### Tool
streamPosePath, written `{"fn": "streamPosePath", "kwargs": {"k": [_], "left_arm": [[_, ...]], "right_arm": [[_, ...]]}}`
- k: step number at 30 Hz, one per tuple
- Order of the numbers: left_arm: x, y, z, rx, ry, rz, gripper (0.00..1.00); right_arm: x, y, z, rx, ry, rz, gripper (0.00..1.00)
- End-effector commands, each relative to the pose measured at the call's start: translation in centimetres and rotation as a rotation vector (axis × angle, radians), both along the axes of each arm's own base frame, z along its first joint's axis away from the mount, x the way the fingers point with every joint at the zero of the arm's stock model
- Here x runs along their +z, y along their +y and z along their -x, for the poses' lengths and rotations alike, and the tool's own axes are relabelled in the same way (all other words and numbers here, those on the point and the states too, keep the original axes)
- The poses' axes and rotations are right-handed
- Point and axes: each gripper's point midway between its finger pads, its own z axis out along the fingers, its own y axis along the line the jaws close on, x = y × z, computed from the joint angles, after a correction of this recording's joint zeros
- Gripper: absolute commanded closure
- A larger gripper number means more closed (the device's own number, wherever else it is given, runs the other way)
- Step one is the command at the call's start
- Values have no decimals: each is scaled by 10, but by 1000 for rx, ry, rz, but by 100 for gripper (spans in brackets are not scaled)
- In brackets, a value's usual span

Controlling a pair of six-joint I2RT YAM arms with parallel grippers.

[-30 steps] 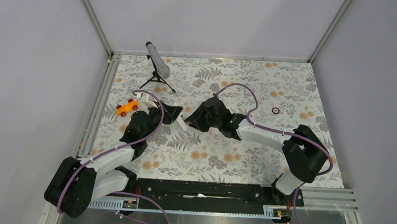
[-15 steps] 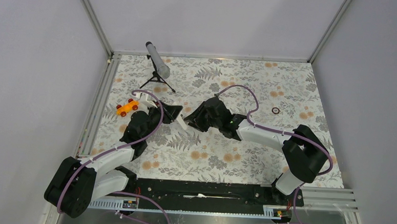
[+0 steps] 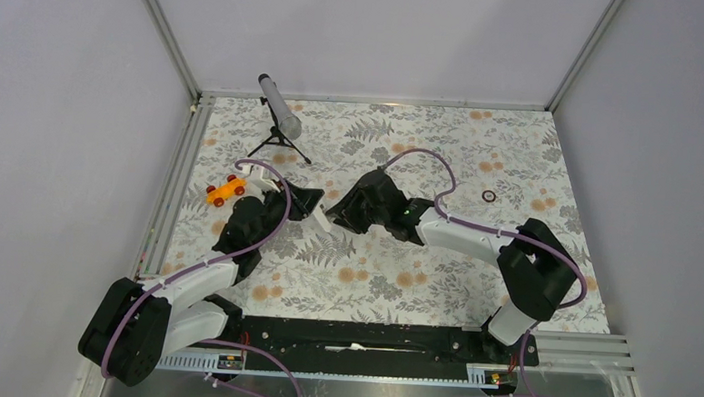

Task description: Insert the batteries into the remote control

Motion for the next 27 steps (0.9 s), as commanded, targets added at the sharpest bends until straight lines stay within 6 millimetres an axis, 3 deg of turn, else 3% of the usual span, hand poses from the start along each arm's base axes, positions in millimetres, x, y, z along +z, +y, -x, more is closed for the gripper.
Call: {"fn": "streamPosePath", "kwargs": {"k": [1,11,20,27], "left_arm": [[100,-36,26,-210,-258,177,100],[106,-26,22,-146,-229,251,100],[103,-25,24,-149,-225,249,100],[103,-25,29,-164,-232,287,100]], "right_arm": [[-16,13,11,61,18,56,58],[-8,11,14,24,2,-41,46],[-1,8,15,-3,-25,-131,53],[9,-3,11,-44,-67,-123,54]]}}
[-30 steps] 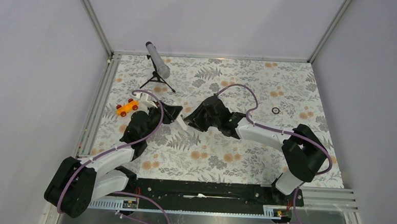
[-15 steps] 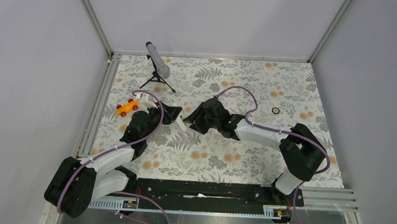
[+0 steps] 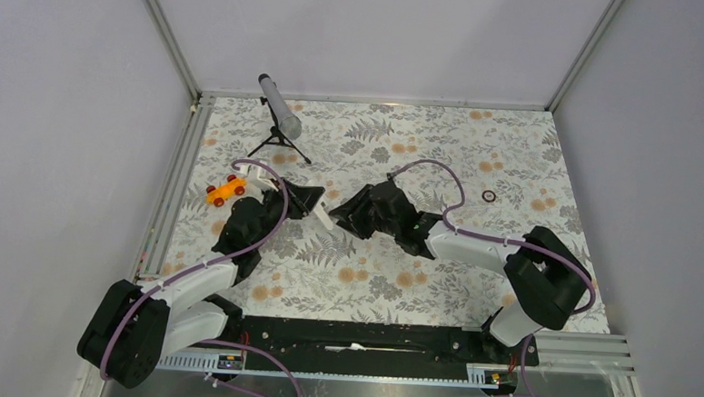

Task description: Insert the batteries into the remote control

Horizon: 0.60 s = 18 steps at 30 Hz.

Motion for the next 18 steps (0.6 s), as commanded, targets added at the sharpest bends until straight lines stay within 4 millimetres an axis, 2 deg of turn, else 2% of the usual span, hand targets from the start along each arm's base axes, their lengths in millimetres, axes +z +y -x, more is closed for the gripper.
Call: {"fn": "streamPosePath", "kwargs": {"k": [1,12,14,15,16,17,18], "left_arm": [[99,-25,28,-167,-245,257,100],[100,-23,28,-156,-220,290,100],[103,-20,27,-135,-172,325,100],[107,-18,27,-127,-153,352,100],[114,-18,29,-132,-151,368,100],[119,-17,29,-128,-125,387,100],[123,-17,30,-130,-96,410,100]], "right_arm": [[13,4,6,-6,-41,-31,54],[28,0,5,-22,-100,-93,54],[27,-5,10,4,-117,-62,43],[26,-9,14,23,-135,-47,34],[29,-13,18,39,-161,-46,26],[42,-15,19,52,-221,-73,18],[46,-18,25,76,-255,-90,14]]}}
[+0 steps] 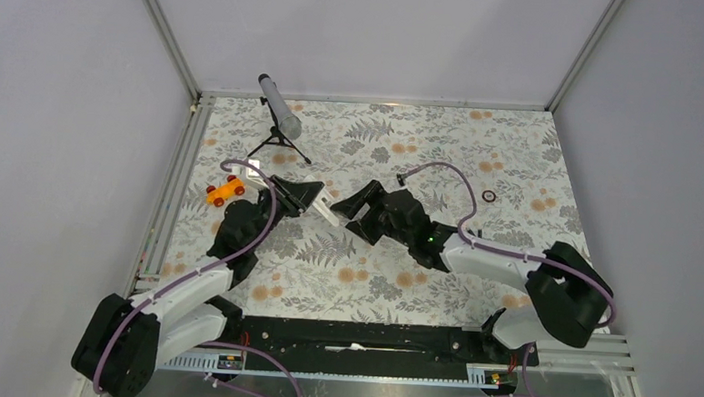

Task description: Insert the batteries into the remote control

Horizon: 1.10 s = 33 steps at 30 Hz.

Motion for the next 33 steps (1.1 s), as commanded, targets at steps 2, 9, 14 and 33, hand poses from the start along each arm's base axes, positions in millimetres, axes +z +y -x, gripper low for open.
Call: {"fn": "streamPosePath", "kwargs": {"k": [2,9,14,33], "left_arm": [[107,-17,30,-154,-109,270,100],[137,-6,39,-145,-67,443,99],[143,-7,41,-182,-31,536,97],[125,-4,60,-210,15,486,74]], "right_arm": [[39,-10,27,121,-219,-74,7],[122,2,48,284,-508,-296,11],[153,7,58,323,-589,-438,26],[159,3,50,283,-649,-427,34]]}}
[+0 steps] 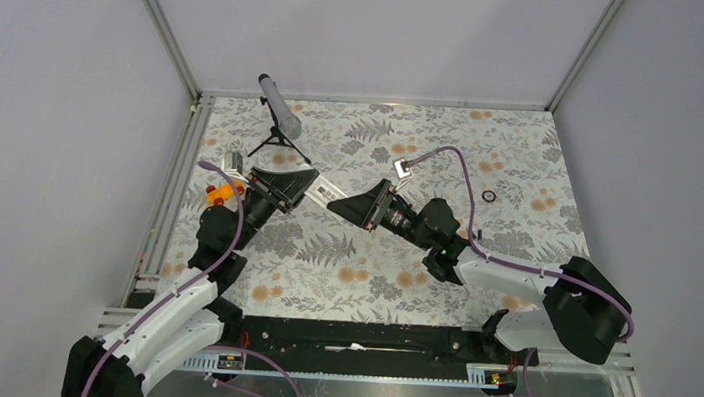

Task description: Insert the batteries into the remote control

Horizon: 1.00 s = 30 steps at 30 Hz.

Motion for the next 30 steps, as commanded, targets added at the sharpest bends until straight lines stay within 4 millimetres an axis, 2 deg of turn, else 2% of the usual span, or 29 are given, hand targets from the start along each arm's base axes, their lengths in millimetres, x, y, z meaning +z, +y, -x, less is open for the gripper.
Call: {"fn": "streamPosePath", "kwargs": {"k": [1,3,4,7,8,10,12,13,15,17,20,23,26,28,30], "left_arm": [[8,2,13,-24,-50,10,74],[7,3,13,-23,-48,21,73],[7,2,12,-25,-47,24,73],[9,0,13,-42,-58,27,70],[8,-1,13,-45,-56,25,65],[8,-3,16,-60,-69,5,46],[6,-6,20,-93,-100,-66,30],[3,-6,20,-107,-123,-127,25],[-1,-6,26,-186,-155,-224,16],[-7,-5,32,-281,-150,-310,12],[-11,-7,42,-397,-163,-403,11],[-7,-12,49,-496,-182,-439,10],[2,-15,59,-560,-234,-409,10],[-1,-17,64,-596,-229,-415,14],[-10,-18,69,-631,-210,-424,25]], "right_arm": [[22,-2,-1,-10,-77,-45,35],[22,1,0,7,-79,-44,39],[23,3,2,21,-83,-44,45],[22,7,5,50,-77,-53,78],[22,7,5,53,-77,-55,86],[23,5,6,55,-78,-55,94],[23,-2,5,66,-73,-46,96],[23,-10,1,63,-75,-42,96],[19,-25,-2,82,-66,-9,96],[19,-39,5,158,-77,32,96],[26,-46,30,309,-143,92,95],[18,-47,46,425,-122,181,95],[8,-49,51,466,-91,232,95],[3,-49,51,465,-80,241,95],[3,-48,51,464,-87,227,95]]}}
